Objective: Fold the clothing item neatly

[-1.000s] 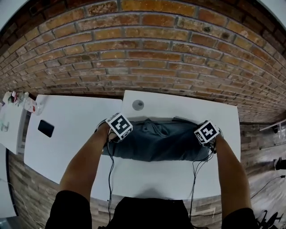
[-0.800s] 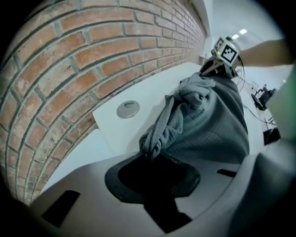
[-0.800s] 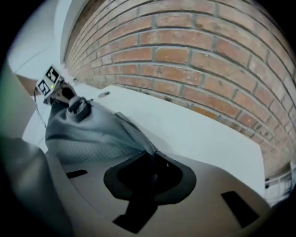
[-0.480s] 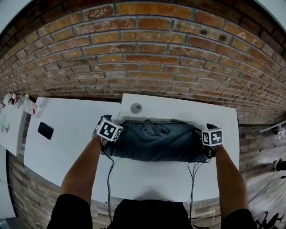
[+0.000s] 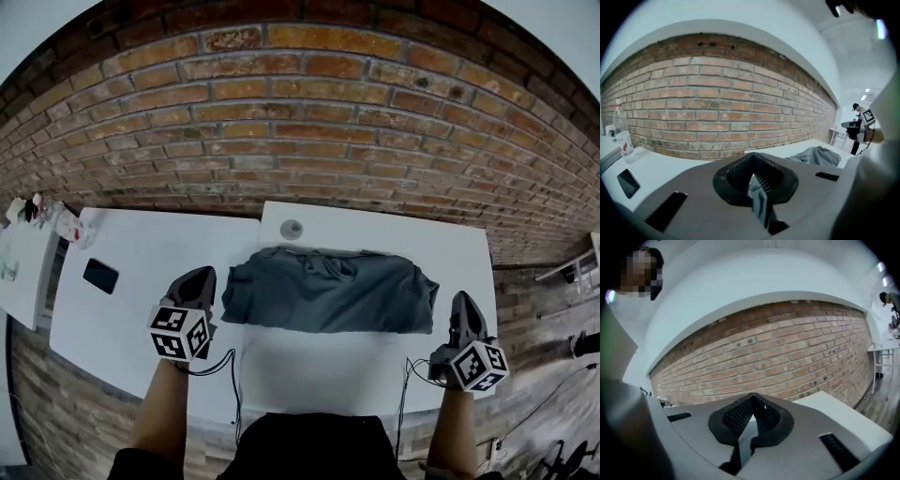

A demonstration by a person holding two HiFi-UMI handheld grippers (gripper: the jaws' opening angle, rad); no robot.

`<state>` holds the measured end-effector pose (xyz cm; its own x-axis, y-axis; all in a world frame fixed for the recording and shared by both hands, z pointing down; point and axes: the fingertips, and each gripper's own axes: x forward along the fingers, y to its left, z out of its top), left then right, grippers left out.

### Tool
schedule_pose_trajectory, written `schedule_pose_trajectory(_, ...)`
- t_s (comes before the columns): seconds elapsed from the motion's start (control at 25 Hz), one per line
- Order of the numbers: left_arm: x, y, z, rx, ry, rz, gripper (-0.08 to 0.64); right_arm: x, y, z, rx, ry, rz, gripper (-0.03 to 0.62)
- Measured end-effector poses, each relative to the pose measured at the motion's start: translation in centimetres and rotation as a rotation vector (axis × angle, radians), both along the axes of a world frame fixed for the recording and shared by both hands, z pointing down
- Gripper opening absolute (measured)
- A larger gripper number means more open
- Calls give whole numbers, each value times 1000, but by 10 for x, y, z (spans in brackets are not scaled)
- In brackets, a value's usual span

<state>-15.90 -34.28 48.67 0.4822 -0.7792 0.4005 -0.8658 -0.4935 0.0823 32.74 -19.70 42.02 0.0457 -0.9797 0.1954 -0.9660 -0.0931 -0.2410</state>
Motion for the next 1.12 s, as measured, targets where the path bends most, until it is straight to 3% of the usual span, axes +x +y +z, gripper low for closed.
schedule_pose_trajectory(0.08,-3,12,-4,31,-3,16,-5,-35,17,-13,35,61,-19,-3)
schedule_pose_trajectory(0.2,-9,22,-11,42,32,42,-5,-73,28,-13,14,150,-71,-3)
schedule_pose_trajectory(0.48,-10,65,-36,110,41,112,-5,-108,64,-24,57,125,-63,-3)
schedule_pose_trajectory(0.68,-1,120,-66,137,147,153,-5,-124,96,-29,65,144,-125,-2)
schedule_pose_trajectory(0.88,18,199,-81,181,122,149,-5,-126,162,-38,102,137,-205,-2)
schedule_pose_trajectory(1.12,42,328,-88,154,134,92,-5,-95,263,-35,24,143,-322,-2)
